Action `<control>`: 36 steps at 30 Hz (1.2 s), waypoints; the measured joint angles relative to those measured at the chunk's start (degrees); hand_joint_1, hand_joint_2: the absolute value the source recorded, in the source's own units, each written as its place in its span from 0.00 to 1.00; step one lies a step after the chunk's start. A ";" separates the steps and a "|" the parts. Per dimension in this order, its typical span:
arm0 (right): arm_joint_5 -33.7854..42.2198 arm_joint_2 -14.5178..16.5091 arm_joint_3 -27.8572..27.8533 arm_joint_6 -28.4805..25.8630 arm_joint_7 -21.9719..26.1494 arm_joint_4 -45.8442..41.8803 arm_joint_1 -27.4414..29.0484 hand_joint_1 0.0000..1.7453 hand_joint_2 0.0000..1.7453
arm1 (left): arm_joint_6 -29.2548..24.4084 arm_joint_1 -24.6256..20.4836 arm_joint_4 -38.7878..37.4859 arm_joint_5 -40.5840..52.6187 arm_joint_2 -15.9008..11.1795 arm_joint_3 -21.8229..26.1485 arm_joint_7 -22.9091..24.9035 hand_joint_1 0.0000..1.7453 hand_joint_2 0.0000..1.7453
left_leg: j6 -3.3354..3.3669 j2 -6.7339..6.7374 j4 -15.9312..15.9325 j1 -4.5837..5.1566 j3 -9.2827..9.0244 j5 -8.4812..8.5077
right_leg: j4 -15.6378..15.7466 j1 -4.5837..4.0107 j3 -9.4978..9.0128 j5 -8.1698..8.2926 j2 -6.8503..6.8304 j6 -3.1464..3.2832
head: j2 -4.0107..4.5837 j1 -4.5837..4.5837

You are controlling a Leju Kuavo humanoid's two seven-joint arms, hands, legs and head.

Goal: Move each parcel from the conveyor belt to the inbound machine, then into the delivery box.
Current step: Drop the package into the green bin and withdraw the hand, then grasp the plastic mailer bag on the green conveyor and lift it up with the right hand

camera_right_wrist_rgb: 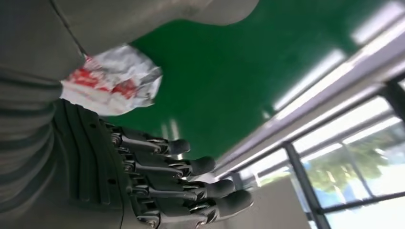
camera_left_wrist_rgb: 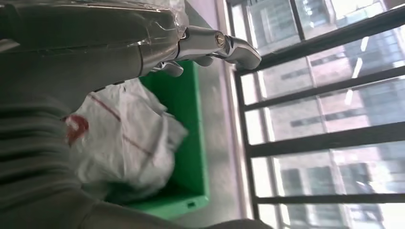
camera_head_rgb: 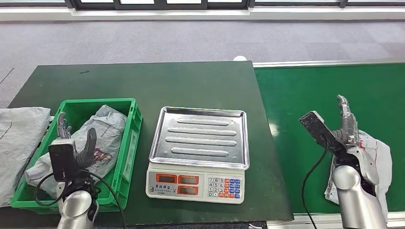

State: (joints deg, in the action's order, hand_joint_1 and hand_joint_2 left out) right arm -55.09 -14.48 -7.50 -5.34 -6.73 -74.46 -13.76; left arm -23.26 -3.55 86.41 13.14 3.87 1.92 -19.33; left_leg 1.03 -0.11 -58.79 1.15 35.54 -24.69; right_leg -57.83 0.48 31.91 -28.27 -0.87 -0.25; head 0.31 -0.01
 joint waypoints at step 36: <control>-4.75 -22.60 5.77 21.53 -1.96 19.15 6.46 0.00 1.00 | 6.96 8.25 13.16 -16.64 3.20 -0.50 -3.16 0.00 0.00 | 0.14 0.09 0.02 0.07 0.07 -0.10 | 0.04 0.04 0.06 -0.11 0.07 -0.12 | 0.00 0.01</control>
State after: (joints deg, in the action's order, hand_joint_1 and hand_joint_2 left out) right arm -59.84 -37.09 -1.73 16.19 -8.69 -55.32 -7.30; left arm -16.30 4.70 99.57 -3.50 7.07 1.42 -22.49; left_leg 1.16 -0.02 -58.76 1.21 35.61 -24.79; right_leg -57.79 0.52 31.97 -28.38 -0.80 -0.37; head 0.31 0.00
